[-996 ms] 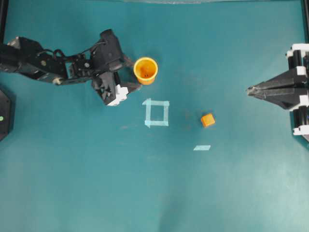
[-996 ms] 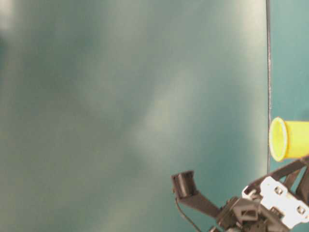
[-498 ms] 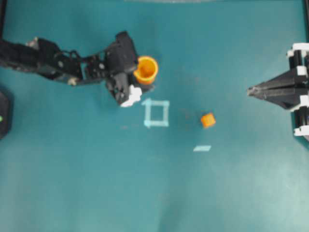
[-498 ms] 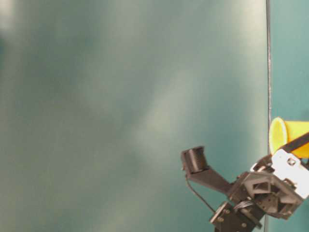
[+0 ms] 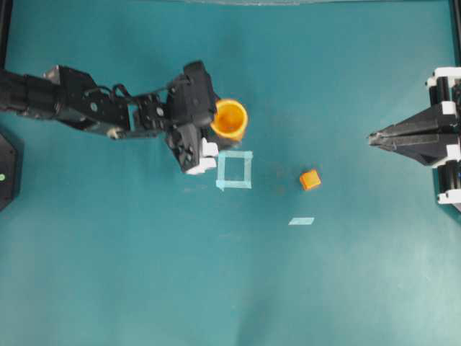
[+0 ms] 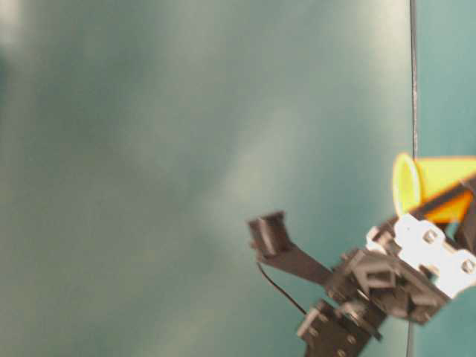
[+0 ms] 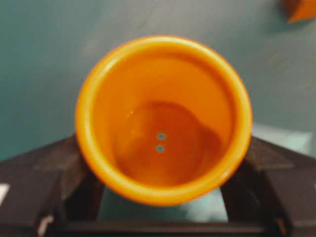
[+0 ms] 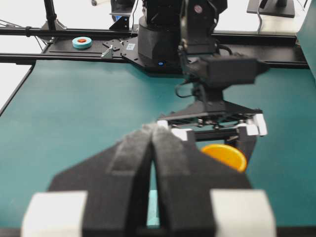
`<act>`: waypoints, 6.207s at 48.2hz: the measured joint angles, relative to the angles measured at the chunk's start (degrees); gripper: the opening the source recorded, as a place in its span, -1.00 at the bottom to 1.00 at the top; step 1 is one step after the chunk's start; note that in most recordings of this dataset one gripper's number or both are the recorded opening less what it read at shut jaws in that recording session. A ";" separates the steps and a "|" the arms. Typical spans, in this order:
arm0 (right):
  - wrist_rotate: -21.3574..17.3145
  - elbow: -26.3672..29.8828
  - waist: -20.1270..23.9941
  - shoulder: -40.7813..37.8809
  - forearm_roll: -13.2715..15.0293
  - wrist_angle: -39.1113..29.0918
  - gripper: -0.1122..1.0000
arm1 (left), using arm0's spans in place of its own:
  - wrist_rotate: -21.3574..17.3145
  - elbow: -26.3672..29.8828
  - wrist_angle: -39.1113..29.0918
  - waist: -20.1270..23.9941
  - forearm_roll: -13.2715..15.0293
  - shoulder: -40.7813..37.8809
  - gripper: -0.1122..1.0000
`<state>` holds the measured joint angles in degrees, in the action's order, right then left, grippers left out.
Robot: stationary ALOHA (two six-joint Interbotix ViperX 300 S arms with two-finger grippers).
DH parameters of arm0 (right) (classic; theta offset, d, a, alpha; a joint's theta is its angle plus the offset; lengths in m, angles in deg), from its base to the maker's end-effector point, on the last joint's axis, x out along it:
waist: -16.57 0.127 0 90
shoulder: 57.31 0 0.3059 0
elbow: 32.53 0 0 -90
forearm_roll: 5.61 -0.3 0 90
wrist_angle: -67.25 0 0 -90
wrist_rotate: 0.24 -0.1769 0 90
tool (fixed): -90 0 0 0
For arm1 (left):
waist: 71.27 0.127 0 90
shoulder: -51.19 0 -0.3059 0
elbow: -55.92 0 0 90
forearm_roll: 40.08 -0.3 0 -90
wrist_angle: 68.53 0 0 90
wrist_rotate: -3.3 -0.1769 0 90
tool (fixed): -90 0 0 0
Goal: Move the cup toward the block with left arm.
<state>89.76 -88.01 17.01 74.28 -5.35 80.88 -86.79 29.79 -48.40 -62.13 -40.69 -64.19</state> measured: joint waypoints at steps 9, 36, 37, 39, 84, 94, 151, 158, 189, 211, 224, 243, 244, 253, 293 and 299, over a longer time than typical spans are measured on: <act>0.00 0.09 0.00 -0.18 0.00 0.09 -0.80 | -0.09 5.10 -1.93 -1.58 0.00 -0.97 0.31; 0.00 0.09 0.00 -0.70 0.00 0.09 -0.80 | -0.09 21.01 -10.28 -5.80 0.00 -9.05 0.31; 0.00 0.09 0.00 -0.70 0.00 0.09 -0.80 | -0.09 21.53 -10.37 -5.98 0.00 -9.23 0.31; 0.09 0.09 0.00 -0.70 0.00 0.09 -0.80 | -0.09 22.32 -10.81 -6.33 0.00 -9.58 0.31; 0.00 0.09 -0.09 -0.97 0.09 0.09 -0.80 | -0.18 29.44 -14.85 -8.26 -0.44 -14.06 0.31; 0.00 0.09 0.00 -1.14 0.09 0.09 -0.80 | -0.18 29.44 -14.94 -8.26 -0.44 -14.06 0.31; 0.00 0.09 -0.09 -1.14 0.09 0.00 -0.80 | -0.18 29.44 -15.21 -8.35 -0.44 -14.06 0.31; 0.00 0.09 0.00 -1.23 0.09 0.00 -0.80 | -0.18 29.44 -15.21 -8.35 -0.44 -14.06 0.31; 0.00 0.09 0.00 -1.23 0.09 0.00 -0.80 | -0.18 29.44 -15.21 -8.61 -0.44 -14.06 0.31; -0.09 0.09 0.00 -1.23 0.09 -0.09 -0.80 | -0.18 29.44 -15.21 -8.61 -0.53 -14.15 0.31; -0.09 0.09 0.00 -1.23 0.09 -0.09 -0.80 | -0.18 29.44 -15.12 -8.61 -0.44 -14.06 0.31; -0.09 0.09 0.00 -1.23 0.09 -0.09 -0.80 | -0.09 29.44 -15.12 -8.61 -0.53 -14.06 0.31; -0.09 0.09 0.00 -1.23 0.00 -0.09 -0.80 | -0.18 29.44 -15.12 -8.70 -0.53 -14.06 0.31; -0.09 0.09 0.00 -1.23 0.09 -0.09 -0.80 | -0.18 29.44 -15.12 -8.61 -0.44 -14.06 0.31; -0.09 0.09 0.00 -1.85 0.09 -0.09 -0.80 | -0.18 29.44 -15.12 -8.61 -0.44 -14.06 0.31; -0.09 0.09 0.00 -1.76 0.09 -0.09 -0.80 | -0.09 29.44 -15.12 -8.61 -0.44 -14.06 0.31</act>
<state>89.67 -87.92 17.01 72.53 -5.26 80.79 -86.87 59.24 -63.52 -70.74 -41.13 -78.25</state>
